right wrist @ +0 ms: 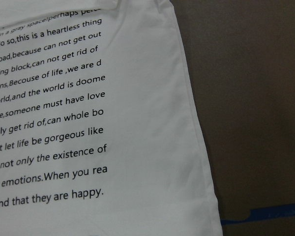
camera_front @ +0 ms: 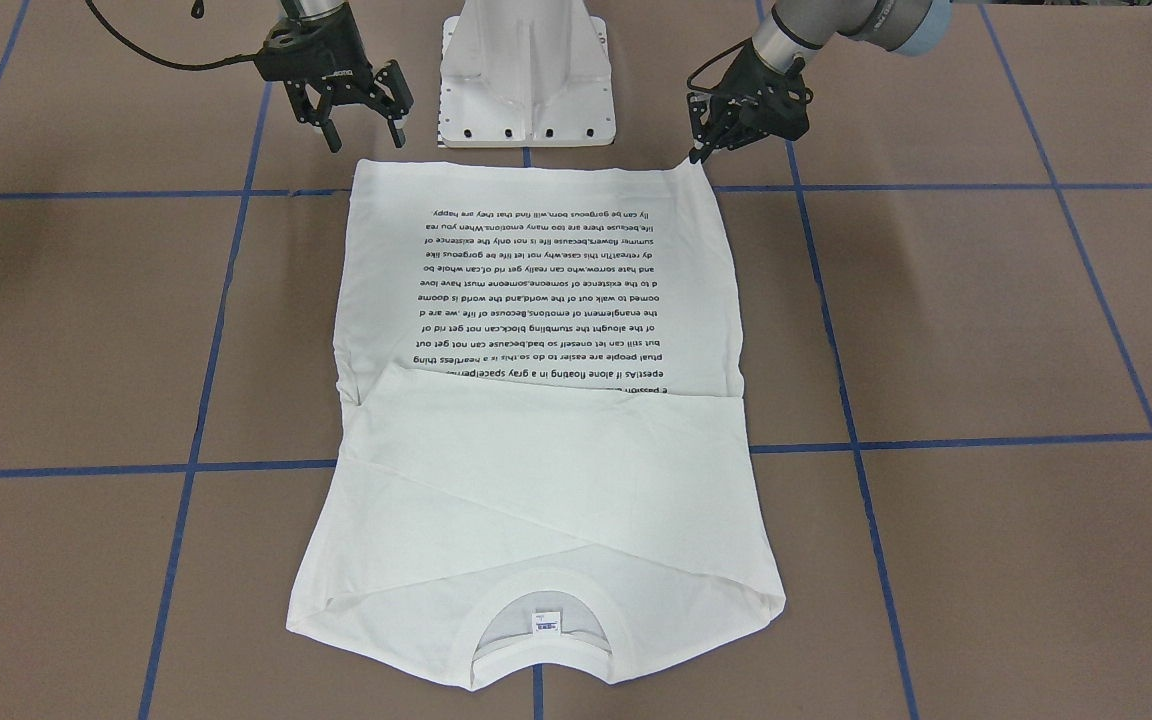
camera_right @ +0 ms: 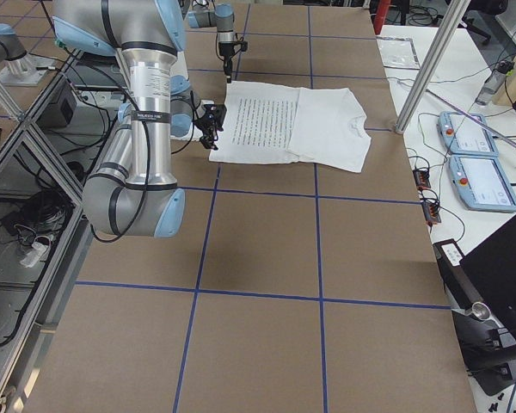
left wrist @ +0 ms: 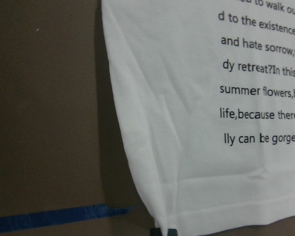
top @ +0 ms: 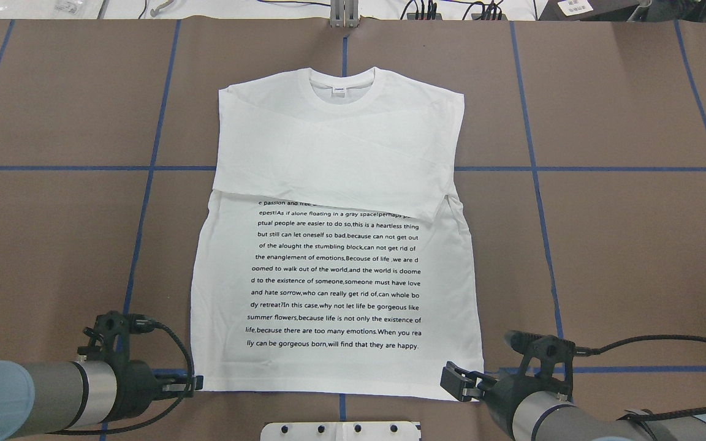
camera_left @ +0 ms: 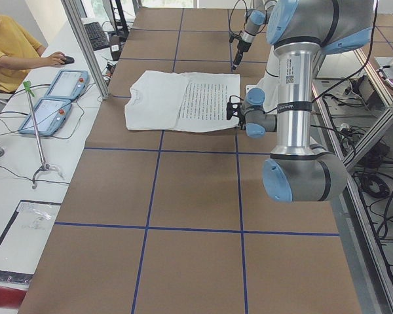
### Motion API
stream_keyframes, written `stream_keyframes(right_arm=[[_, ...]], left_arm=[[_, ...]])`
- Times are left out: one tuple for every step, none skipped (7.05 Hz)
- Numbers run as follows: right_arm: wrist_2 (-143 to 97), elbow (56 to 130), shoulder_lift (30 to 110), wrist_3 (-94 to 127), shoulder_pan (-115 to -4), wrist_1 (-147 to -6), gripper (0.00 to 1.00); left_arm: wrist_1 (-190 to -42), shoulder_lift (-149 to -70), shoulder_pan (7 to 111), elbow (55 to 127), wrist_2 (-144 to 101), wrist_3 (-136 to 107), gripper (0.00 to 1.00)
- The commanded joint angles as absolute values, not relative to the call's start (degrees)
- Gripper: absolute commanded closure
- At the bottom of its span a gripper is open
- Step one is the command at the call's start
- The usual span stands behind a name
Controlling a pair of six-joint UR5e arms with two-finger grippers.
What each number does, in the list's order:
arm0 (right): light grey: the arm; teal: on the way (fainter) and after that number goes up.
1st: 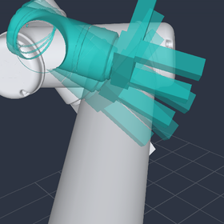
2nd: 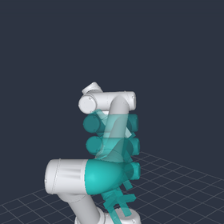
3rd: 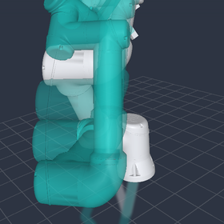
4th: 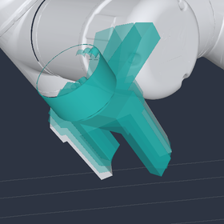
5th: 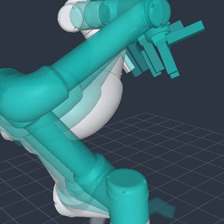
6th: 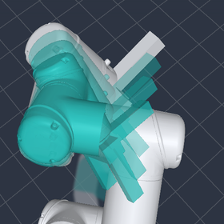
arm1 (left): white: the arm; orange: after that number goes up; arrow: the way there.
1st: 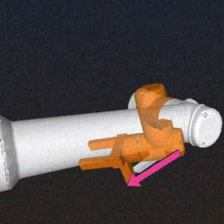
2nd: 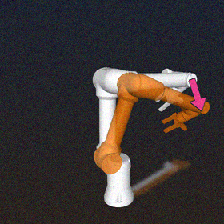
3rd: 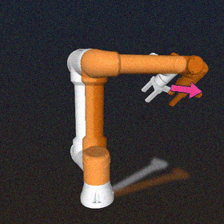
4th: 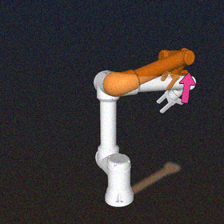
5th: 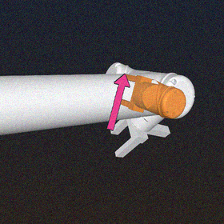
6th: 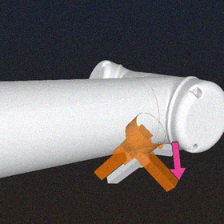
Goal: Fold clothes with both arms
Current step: 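Lower both grippers and pinch the two hem corners nearest the robot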
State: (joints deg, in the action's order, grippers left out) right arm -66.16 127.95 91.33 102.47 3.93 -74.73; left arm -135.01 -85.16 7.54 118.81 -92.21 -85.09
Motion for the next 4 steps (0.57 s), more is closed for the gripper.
stream_keyframes(right_arm=[[-63.7, 124.3, 91.8, 109.8, 6.1, -74.8, 0.27], [-63.6, 123.5, 91.4, 110.5, 6.7, -74.8, 0.34], [-63.7, 122.3, 91.2, 110.4, 6.8, -74.8, 0.33], [-63.8, 122.2, 91.3, 110.3, 6.8, -74.9, 0.33]], left_arm=[[-135.0, -85.3, 7.6, 119.9, -92.3, -85.1, 1.0], [-135.0, -85.2, 7.6, 119.9, -92.3, -85.1, 1.0], [-135.1, -85.2, 7.6, 119.9, -92.3, -85.1, 1.0], [-135.1, -85.2, 7.6, 119.9, -92.3, -85.2, 1.0]])
